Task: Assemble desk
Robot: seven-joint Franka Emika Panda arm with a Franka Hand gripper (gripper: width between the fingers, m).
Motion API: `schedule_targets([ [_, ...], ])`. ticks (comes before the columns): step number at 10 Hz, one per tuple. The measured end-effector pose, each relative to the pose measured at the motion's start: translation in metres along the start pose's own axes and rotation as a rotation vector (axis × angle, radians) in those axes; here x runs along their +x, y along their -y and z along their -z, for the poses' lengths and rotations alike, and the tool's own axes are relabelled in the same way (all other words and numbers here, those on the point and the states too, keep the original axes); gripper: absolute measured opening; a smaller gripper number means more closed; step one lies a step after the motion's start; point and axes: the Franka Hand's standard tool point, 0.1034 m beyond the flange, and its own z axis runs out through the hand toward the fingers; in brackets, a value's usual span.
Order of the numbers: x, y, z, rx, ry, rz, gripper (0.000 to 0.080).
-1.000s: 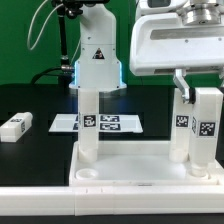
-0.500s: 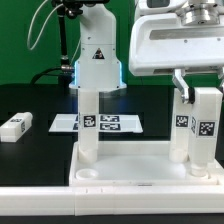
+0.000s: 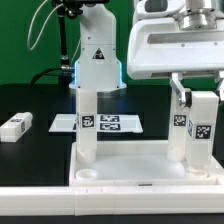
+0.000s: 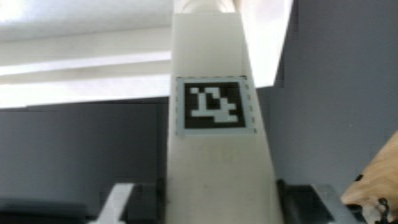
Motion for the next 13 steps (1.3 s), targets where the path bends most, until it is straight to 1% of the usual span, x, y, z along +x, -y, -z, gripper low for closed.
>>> schedule_targets([
  [3, 0.0028, -0.0009, -0.0021, 0.000, -0.036, -0.027, 0.0288],
  [7, 0.0032, -0.0011, -0.0020, 0.000, -0.039, -0.020, 0.0289],
  [8, 0.0031, -0.0011, -0.0021, 0.000, -0.039, -0.016, 0.0404],
  [9, 0.0031, -0.0011, -0.0021, 0.000, -0.039, -0.012, 0.0537],
  [10, 0.0030, -0.0011, -0.0021, 0.000, -0.039, -0.010, 0.0537],
  [11, 0.0030, -0.0011, -0.0022, 0.000, -0.039, -0.007, 0.0627],
  [13, 0.0030, -0.0011, -0.0022, -0.001, -0.039, 0.000, 0.0643],
])
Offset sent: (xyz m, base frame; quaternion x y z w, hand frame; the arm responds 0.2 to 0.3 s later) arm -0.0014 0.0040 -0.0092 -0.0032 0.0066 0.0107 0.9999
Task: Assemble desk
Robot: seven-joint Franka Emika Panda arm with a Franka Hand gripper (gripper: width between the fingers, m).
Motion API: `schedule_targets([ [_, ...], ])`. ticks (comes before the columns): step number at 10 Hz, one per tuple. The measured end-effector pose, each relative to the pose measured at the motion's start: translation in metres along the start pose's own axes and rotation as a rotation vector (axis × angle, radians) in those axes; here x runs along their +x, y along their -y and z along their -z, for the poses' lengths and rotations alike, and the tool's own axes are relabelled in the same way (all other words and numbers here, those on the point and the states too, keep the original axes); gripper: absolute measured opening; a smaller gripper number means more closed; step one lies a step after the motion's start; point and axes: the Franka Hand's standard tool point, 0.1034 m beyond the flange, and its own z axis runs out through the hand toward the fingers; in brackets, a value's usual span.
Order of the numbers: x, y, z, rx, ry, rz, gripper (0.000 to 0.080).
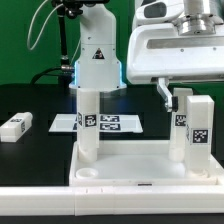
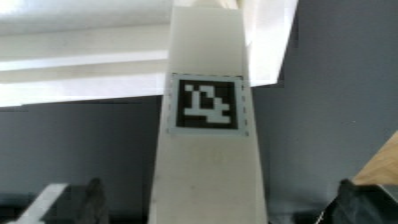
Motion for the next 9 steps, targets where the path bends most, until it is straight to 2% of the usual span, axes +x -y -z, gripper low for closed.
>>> schedule_targets([
  [4, 0.001, 0.000, 0.000, 0.000, -0.001, 0.012, 0.0648],
  [6, 0.016, -0.002, 0.015, 0.001, 0.064, 0.025, 0.0648],
  [7, 0.024, -0.004, 0.016, -0.001, 0.082, 0.021, 0.0648],
  [9, 0.027, -0.011, 0.008, -0.015, 0.122, 0.013, 0.0648],
])
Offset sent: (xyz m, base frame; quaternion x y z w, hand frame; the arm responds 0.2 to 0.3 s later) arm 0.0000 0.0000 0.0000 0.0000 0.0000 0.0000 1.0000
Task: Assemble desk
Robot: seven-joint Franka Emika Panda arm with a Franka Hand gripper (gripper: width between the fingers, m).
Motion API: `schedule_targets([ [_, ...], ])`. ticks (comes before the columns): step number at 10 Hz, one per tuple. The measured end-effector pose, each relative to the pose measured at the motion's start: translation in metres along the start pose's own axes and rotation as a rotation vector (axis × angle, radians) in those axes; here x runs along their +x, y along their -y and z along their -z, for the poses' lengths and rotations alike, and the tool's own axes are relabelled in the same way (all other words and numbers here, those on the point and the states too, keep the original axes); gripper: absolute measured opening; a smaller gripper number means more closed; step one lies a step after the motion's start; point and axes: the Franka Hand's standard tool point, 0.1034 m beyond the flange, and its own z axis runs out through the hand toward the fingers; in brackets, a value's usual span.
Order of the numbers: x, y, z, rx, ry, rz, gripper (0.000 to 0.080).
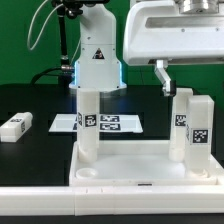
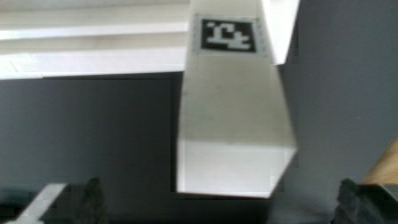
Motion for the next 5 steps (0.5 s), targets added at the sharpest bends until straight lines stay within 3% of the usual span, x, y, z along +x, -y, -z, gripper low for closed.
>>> schedule_targets([
  [3, -0.0010, -0.0029, -0.0060, -0.019, 0.211, -0.030, 0.0648],
  [5, -0.0016, -0.0056, -0.0108, -0.019, 0.293, -0.074, 0.0648],
])
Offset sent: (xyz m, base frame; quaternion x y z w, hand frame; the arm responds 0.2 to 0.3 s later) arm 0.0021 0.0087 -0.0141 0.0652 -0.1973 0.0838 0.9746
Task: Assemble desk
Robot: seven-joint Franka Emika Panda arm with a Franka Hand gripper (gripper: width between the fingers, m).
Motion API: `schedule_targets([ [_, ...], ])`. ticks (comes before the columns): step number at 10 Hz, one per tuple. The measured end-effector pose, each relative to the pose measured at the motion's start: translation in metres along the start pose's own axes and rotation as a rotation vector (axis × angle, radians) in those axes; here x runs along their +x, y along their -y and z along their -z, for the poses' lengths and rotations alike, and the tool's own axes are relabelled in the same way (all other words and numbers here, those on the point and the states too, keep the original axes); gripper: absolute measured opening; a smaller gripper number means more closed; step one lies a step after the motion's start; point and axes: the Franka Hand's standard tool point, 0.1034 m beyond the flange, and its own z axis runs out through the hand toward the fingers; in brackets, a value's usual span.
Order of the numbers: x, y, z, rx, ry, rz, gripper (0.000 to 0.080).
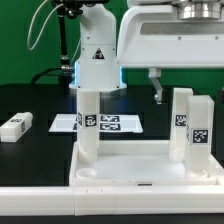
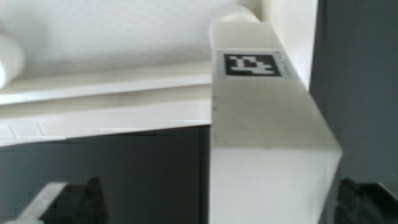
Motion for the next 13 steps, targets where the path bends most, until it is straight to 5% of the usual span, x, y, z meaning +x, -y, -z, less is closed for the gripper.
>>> schedule_targets([
  [3, 0.000, 0.012, -0.006, 0.037, 0.033, -0.041, 0.0648],
  [7, -0.003, 0.017, -0.009, 0.037, 0.035, -0.078, 0.0622],
  [9, -0.004, 0.017, -0.010, 0.033, 0.037, -0.221, 0.0294],
  [13, -0.004, 0.010, -0.010, 0.015, 0.043, -0.602, 0.0294],
])
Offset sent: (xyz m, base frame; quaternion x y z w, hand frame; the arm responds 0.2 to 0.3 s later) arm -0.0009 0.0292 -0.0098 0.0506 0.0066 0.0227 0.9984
